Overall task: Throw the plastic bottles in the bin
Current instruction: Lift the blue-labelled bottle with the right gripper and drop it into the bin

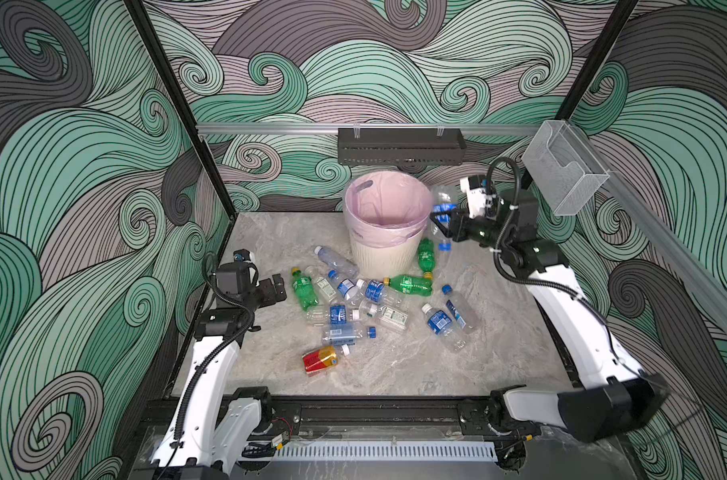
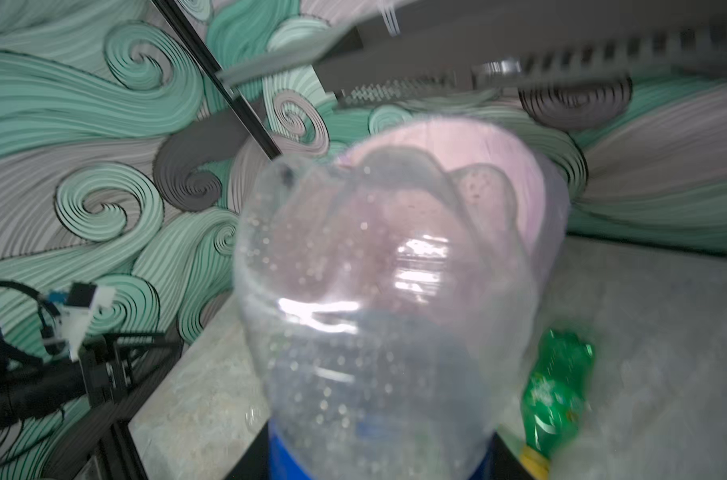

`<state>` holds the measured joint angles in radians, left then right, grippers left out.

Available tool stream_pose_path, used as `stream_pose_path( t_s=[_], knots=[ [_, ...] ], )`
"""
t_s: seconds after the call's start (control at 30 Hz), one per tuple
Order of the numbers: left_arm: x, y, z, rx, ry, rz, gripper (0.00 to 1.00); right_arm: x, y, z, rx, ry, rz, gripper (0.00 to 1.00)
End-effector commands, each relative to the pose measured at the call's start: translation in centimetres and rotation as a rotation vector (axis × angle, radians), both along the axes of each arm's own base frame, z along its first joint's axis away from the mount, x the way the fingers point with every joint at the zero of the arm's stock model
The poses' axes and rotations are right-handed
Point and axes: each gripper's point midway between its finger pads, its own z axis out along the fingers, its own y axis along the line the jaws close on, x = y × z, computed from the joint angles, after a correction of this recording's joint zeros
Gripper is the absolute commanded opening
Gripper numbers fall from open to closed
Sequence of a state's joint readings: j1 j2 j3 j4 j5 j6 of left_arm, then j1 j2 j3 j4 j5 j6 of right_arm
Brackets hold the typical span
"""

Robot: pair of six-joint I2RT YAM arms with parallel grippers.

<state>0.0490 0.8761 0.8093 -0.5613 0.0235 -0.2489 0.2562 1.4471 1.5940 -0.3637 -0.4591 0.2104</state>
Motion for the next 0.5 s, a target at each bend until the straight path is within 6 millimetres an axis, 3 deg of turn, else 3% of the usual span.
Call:
stream_pose_path(
  t_s=[0.0, 0.07, 0.17, 0.37, 0.47],
  knots=[
    [0.6, -0.4, 0.9, -0.059, -0.025, 0.027, 0.98, 4.3, 2.9, 1.5, -0.027, 0.004, -0.013, 0.75],
    [0.7, -0.6, 1.0, -0.078, -0.028, 0.022, 0.98, 6.1, 4.1, 1.5, -0.052, 0.03, -0.014, 0.84],
    [0.7, -1.0, 1.4, -0.096, -0.037, 0.011, 0.98, 6.0, 4.5, 2.1, -0.066, 0.011, -0.012, 0.88],
    [1.0, -1.0, 1.0, -0.112, -0.036, 0.022, 0.97, 0.5, 2.1, 3.6, -0.091, -0.079, -0.023, 0.95],
    [1.5, -1.2, 0.2, -0.136, -0.006, 0.024, 0.96, -2.7, 0.0, 2.7, -0.113, -0.084, -0.065, 0.98]
  ],
)
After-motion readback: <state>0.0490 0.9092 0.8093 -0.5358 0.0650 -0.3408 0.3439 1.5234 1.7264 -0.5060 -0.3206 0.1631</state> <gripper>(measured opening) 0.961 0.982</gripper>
